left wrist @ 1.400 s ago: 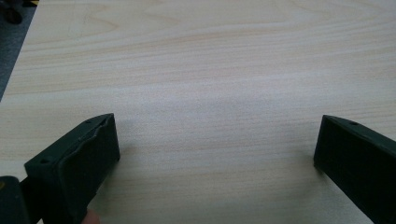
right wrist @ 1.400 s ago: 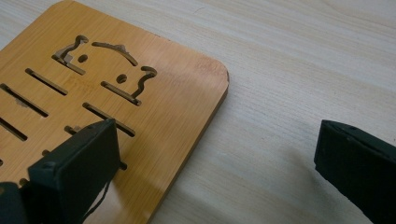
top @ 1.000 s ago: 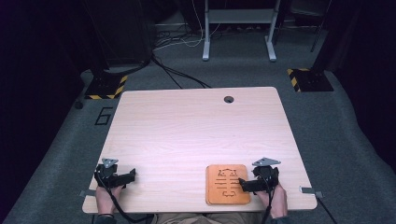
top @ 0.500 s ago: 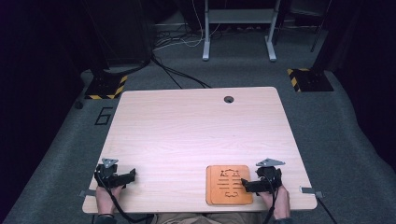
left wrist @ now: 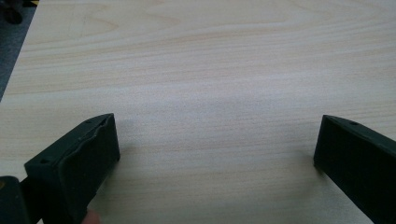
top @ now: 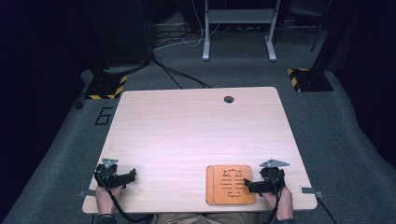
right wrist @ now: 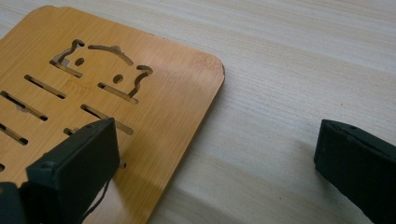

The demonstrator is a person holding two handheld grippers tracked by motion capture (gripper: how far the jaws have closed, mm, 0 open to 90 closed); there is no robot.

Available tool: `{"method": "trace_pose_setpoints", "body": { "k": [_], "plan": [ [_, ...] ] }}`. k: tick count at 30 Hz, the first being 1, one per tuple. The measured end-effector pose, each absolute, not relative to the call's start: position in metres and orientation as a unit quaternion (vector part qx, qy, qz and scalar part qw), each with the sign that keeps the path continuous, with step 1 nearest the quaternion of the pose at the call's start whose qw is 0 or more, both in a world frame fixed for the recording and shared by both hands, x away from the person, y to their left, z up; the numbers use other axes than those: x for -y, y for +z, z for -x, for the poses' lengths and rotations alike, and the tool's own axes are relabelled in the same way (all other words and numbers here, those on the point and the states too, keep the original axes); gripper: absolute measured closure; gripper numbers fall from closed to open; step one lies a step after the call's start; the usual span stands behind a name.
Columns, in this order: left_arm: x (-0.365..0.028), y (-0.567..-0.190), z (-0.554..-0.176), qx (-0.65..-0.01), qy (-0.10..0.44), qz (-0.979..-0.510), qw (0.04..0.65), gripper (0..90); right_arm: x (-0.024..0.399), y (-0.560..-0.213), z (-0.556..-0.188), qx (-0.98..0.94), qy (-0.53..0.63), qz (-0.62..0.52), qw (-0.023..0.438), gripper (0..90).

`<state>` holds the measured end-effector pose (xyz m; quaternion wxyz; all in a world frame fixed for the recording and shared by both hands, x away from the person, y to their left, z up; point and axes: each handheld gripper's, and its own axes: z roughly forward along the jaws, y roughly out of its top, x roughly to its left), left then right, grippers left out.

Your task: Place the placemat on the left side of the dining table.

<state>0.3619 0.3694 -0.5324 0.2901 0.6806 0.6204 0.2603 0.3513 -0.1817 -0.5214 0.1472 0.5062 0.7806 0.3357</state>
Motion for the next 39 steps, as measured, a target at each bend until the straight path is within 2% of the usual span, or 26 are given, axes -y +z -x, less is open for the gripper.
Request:
{"method": "trace_pose_setpoints", "body": {
  "k": [29, 39],
  "plan": [
    [-0.369, -0.532, -0.362, -0.620, 0.260, -0.681, 0.290, 0.0, 0.195, -0.524, -0.347, -0.773, 0.352, -0.506, 0.151, 0.0],
    [-0.369, -0.532, -0.362, -0.621, 0.260, -0.681, 0.290, 0.0, 0.194, -0.523, -0.346, -0.775, 0.334, -0.509, 0.173, 0.0]
  ]
}}
